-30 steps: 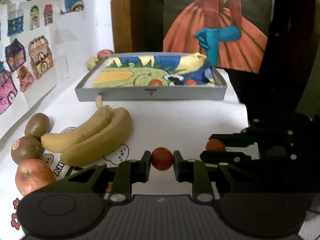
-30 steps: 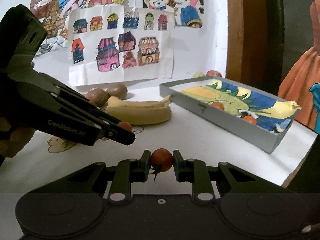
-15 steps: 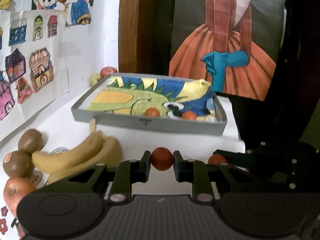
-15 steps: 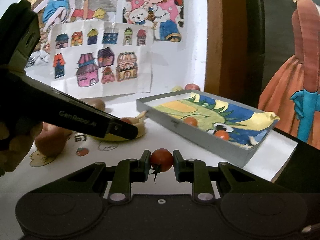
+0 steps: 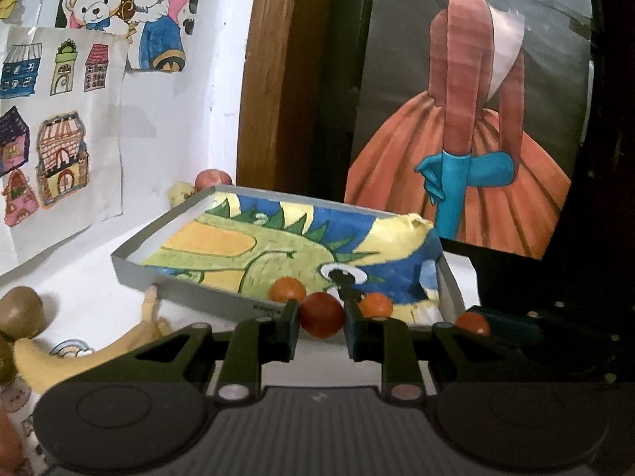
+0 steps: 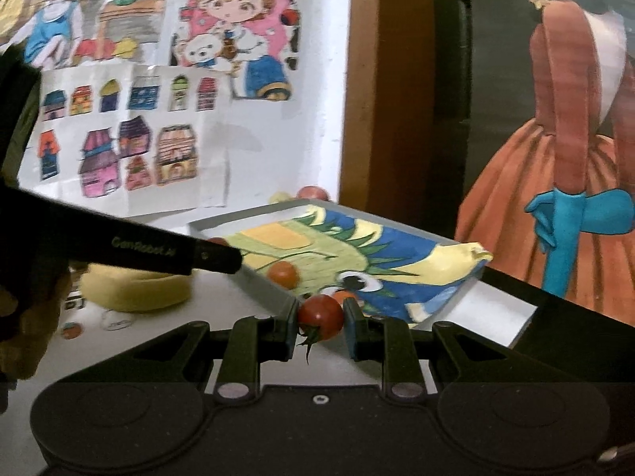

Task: Organize fruits
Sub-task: 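Carry the left tool's tomato over the grey tray while the right tool carries its tomato alongside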

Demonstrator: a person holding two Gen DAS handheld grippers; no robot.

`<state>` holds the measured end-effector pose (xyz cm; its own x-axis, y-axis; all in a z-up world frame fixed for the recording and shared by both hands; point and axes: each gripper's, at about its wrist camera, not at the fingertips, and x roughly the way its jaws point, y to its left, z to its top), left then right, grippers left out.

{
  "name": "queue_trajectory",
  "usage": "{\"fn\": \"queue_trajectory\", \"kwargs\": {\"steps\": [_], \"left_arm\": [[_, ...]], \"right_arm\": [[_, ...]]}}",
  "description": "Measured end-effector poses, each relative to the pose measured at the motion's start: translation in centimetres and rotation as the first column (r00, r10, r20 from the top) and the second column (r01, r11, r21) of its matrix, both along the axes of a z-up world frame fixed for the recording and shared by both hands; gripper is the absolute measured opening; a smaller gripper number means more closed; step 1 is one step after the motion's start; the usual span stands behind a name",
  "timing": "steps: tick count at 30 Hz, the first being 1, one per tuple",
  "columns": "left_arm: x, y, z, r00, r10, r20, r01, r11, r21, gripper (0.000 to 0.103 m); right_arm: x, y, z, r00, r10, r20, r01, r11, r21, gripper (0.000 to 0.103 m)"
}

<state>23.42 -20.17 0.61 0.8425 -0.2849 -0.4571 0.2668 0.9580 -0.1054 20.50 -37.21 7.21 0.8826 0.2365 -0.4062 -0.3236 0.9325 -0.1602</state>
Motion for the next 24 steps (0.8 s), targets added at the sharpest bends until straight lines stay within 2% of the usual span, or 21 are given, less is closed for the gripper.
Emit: {"fn": "queue_trajectory", "kwargs": {"steps": [7,11,14,18,24], "left_arm": [[1.9,-0.9,-1.5,0.999,0.009,0.052,-0.008,1.0,-0.019,0.026],[1.8,-0.8,-2.1,0.998,-0.008,0.068,0.01,0.999,-0.04,0.027],[1.4,-0.4,-1.9,0.998,0.014,0.064,-0.012,0.999,-0.03,0.027],[0.3,0.2,-0.9,0.997,0.051,0.054,-0.049,0.998,-0.026,0.027],[-3.0,0.9,2.6,0.993,0.084,0.085,-0.082,0.996,-0.035,0.027]], "right_arm": [[2.5,-2.1,-0.9,0.999,-0.042,0.004,0.042,0.999,0.028,0.026],[3.1,-2.6,-1.3,0.999,-0.043,0.002,0.043,0.998,0.04,0.026],[3.1,-2.6,-1.3,0.999,-0.037,0.004,0.037,0.998,0.041,0.026],[2.8,-2.3,-0.9,1.0,-0.021,0.013,0.02,0.999,0.048,0.026],[1.3,-1.3,0.8,0.999,0.015,0.043,-0.017,0.998,0.053,0.026]]}}
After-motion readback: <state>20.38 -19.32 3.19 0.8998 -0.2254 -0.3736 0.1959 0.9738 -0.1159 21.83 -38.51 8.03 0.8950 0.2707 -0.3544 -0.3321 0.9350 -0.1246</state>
